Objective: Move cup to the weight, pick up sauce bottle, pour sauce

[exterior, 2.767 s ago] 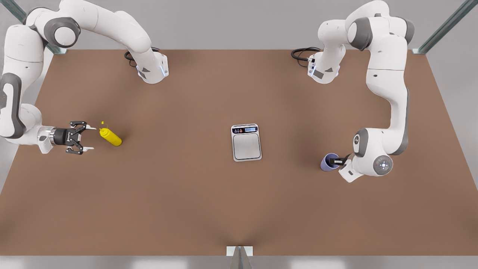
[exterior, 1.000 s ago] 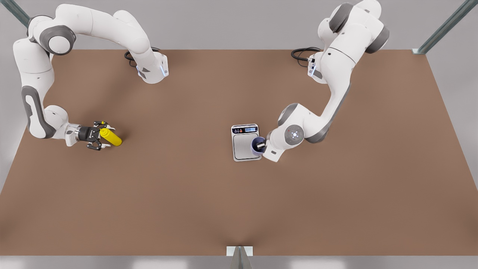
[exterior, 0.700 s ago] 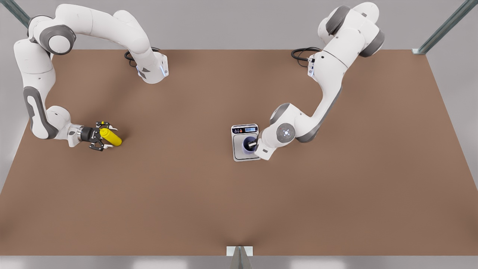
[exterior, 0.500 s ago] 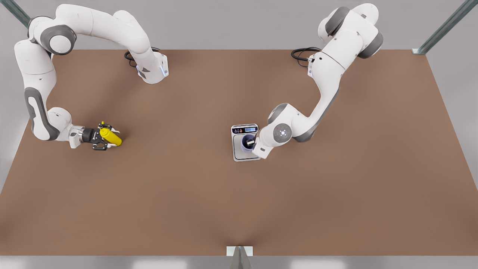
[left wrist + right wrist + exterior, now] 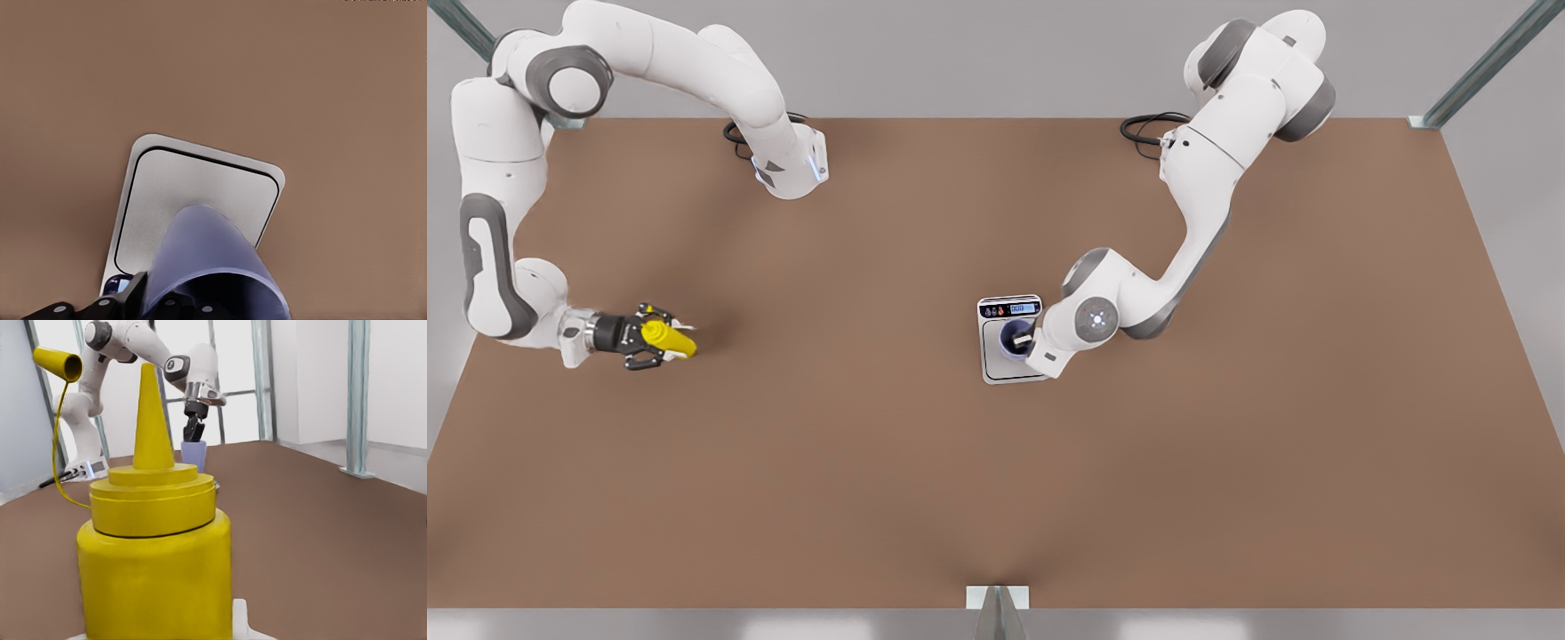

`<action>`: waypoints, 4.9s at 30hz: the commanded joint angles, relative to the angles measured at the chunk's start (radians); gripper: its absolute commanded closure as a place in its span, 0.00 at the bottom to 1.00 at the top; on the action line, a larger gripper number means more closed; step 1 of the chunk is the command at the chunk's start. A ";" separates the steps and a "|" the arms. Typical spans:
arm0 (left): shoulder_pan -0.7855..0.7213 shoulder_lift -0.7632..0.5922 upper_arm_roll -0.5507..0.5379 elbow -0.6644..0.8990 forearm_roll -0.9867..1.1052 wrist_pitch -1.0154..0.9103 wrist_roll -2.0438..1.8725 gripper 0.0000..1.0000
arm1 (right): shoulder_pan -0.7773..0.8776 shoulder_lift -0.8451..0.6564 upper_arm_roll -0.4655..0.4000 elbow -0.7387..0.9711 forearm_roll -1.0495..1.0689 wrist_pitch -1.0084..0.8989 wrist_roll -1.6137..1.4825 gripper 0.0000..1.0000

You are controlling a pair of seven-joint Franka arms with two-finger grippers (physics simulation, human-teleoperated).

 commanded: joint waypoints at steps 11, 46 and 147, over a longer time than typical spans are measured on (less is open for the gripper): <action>0.000 -0.005 0.019 0.002 -0.041 -0.008 0.004 0.00 | 0.381 -0.019 0.013 0.322 -0.033 0.006 0.416 0.58; 0.262 -0.562 0.361 0.138 0.241 -0.655 0.925 0.00 | 1.218 -0.084 -0.013 0.495 -0.455 0.509 1.321 0.57; 0.258 -0.489 0.358 0.143 0.235 -0.686 0.923 0.00 | 0.255 0.366 0.258 0.205 0.042 0.116 0.001 0.55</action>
